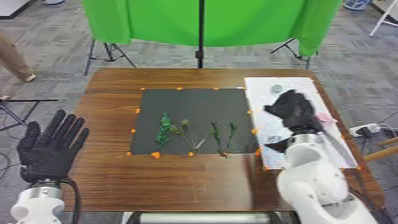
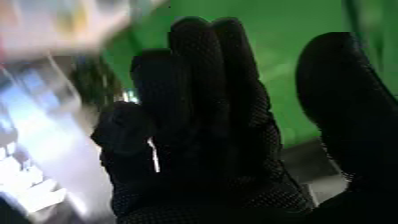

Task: Arrange flowers

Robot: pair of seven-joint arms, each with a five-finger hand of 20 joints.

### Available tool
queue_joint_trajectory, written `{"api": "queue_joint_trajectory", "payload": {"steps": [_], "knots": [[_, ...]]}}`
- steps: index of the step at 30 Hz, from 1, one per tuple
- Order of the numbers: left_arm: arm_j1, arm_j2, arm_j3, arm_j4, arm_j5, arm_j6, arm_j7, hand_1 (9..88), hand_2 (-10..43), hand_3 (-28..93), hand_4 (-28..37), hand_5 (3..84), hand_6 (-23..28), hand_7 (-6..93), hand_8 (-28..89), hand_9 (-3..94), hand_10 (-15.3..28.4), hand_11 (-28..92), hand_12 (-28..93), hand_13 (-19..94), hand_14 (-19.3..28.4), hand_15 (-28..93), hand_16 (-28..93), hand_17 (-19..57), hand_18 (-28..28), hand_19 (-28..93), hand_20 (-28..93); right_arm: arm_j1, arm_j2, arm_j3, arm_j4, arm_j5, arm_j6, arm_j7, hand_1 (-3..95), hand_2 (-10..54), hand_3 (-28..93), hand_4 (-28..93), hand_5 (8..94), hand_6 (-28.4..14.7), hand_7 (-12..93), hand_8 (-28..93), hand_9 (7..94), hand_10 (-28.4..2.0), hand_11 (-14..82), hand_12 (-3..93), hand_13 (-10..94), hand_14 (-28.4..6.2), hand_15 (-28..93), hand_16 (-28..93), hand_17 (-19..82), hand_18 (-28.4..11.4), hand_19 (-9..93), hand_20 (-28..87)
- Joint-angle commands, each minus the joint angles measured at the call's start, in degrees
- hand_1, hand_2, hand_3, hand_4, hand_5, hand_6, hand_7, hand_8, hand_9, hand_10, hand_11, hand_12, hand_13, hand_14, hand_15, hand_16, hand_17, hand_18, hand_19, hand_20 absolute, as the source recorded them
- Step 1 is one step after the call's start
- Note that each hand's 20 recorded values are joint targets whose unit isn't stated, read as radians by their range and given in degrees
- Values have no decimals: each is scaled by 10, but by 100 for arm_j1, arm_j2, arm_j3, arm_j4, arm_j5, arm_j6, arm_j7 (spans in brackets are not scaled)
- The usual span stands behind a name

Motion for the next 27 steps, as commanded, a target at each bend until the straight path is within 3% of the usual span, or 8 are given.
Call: {"api": "queue_joint_trajectory", "payload": {"steps": [1,10,13,15,18,20,23,27], "knots": [[121,-61,-20,-28,-32,1,27,226,129,735,-283,428,88,70,-89,371,133,150,94,306,121,166,-13,-48,125,278,125,-68,405,656,566,-7,-833,-497,362,-95,834,-263,588,-59,159,-113,560,-178,166,178,516,-153,578,224,288,-222,867,471],[5,-59,69,9,-6,24,-24,226,129,735,-283,428,88,70,-89,371,133,152,95,306,122,167,-13,-48,125,277,125,505,377,150,1311,-414,-1384,-501,382,-95,827,-282,527,-42,138,-114,505,-146,119,164,491,-143,497,196,260,-225,823,478],[-16,-60,99,33,-62,-21,-13,225,129,737,-283,428,87,71,-89,371,133,151,95,307,122,167,-14,-48,125,277,125,671,414,-87,1596,-522,-1360,-434,404,-95,830,-282,526,-39,135,-112,513,-138,122,164,508,-136,500,200,267,-224,823,480],[-21,-64,92,38,-15,-8,-54,225,128,737,-283,428,87,71,-89,370,131,151,94,307,121,168,-14,-48,125,277,125,720,436,-234,1793,-745,-1078,-445,447,-95,825,-282,551,-34,151,-114,551,-136,148,170,538,-125,517,208,281,-221,828,480],[2,-58,79,36,-28,-28,-45,225,127,737,-283,426,87,71,-89,370,131,150,95,307,121,166,-14,-48,125,277,124,769,424,-355,1984,-899,-820,-534,556,-95,738,-283,618,-16,194,-133,638,-131,199,207,597,-98,479,337,305,-212,838,479],[22,-58,71,30,-37,-34,-44,225,126,738,-283,426,87,71,-89,370,131,150,95,307,121,166,-14,-48,125,277,124,758,422,-396,2082,-969,-564,-579,644,-95,685,-282,679,-11,278,-29,755,-115,131,379,654,-81,452,410,328,-200,839,480],[31,-60,66,25,-33,-50,-49,224,125,739,-283,426,87,71,-89,370,131,150,94,307,120,166,-14,-47,125,277,124,713,430,-391,2021,-865,-448,-563,675,-95,682,-282,723,-11,358,9,814,-108,151,442,706,-74,442,436,347,-194,833,483],[75,-55,37,3,-25,-79,-1,225,125,738,-283,425,85,71,-89,370,131,150,95,307,120,166,-14,-47,125,278,124,702,511,-460,1423,-769,-185,-737,677,-95,684,-283,741,-15,383,30,831,-107,154,448,721,-77,442,444,355,-198,832,485]]}}
